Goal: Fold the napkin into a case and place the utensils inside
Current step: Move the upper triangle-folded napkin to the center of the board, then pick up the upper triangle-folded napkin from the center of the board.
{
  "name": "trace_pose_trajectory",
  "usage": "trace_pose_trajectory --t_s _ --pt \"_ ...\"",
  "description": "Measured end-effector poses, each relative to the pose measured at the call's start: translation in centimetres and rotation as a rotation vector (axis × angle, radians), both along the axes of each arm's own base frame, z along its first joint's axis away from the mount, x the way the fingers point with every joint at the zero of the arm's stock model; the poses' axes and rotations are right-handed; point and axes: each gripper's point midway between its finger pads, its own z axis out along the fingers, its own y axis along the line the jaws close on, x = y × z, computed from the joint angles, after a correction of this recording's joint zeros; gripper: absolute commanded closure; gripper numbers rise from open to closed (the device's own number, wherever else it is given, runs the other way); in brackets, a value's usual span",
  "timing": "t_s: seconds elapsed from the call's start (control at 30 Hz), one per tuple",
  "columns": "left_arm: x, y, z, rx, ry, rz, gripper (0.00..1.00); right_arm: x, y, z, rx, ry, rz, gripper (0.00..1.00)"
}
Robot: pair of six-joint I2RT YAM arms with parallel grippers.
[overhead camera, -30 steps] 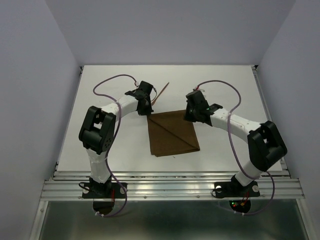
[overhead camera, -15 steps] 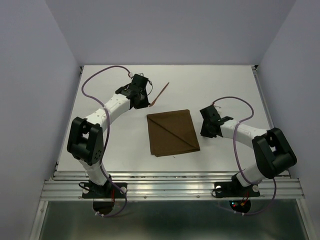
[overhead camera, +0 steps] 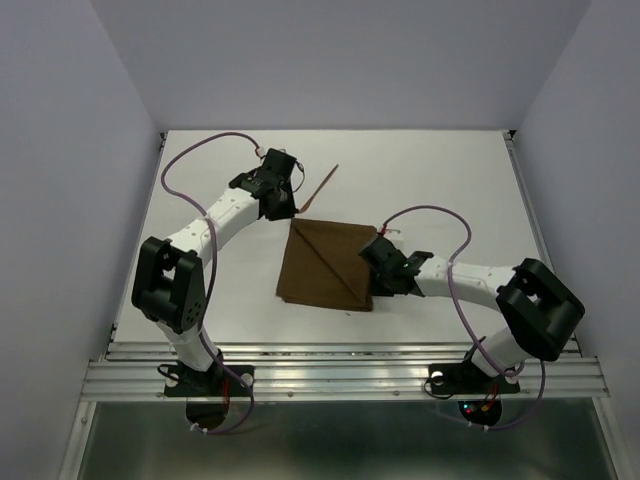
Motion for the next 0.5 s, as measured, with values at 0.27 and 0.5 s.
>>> trace_pose_trajectory --t_s 0.27,0.5 --pt "-2.4 -1.0 0.8 0.029 -0.030 -0.038 0.68 0.6 2.8 1.5 0.056 -0.024 0.042 0.79" --pt "-6.5 -4.6 0.3 0.055 -0.023 -0.126 0.44 6.2 -5.4 2.9 0.085 -0.067 -0.203 0.78"
